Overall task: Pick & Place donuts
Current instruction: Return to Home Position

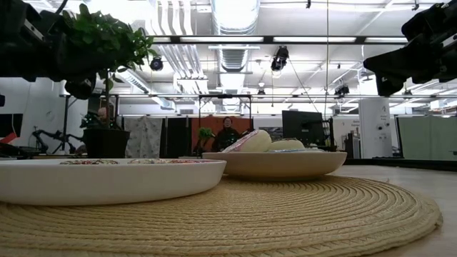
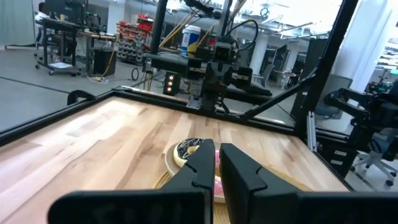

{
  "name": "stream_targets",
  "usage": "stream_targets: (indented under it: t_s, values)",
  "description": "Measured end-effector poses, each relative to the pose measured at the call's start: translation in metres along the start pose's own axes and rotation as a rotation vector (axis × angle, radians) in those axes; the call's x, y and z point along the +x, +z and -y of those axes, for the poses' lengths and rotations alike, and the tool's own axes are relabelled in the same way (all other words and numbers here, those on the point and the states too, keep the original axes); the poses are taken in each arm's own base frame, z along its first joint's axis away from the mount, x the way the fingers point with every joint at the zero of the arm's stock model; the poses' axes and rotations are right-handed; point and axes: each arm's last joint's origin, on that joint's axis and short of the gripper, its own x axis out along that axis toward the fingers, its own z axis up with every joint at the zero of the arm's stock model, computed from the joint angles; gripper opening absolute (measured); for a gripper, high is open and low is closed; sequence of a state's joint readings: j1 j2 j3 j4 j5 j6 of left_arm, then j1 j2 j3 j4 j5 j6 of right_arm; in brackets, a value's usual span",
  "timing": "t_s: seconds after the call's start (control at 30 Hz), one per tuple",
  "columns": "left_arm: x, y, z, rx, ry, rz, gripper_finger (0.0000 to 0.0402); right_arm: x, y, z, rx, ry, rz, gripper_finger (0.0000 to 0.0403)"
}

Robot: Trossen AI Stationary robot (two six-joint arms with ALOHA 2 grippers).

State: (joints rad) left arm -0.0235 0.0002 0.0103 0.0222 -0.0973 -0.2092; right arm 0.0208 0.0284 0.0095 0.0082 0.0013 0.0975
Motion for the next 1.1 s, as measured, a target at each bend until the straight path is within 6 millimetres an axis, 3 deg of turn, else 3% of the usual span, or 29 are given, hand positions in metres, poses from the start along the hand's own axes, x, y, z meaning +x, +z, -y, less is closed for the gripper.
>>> stream_targets:
  t_s: [1.1]
  values:
    - [0.0001, -0.004, 0.001, 0.081, -0.057, -0.037, 0.0, 0.0, -0.0001, 0.0, 0.0, 0.0, -0.001, 0.0009]
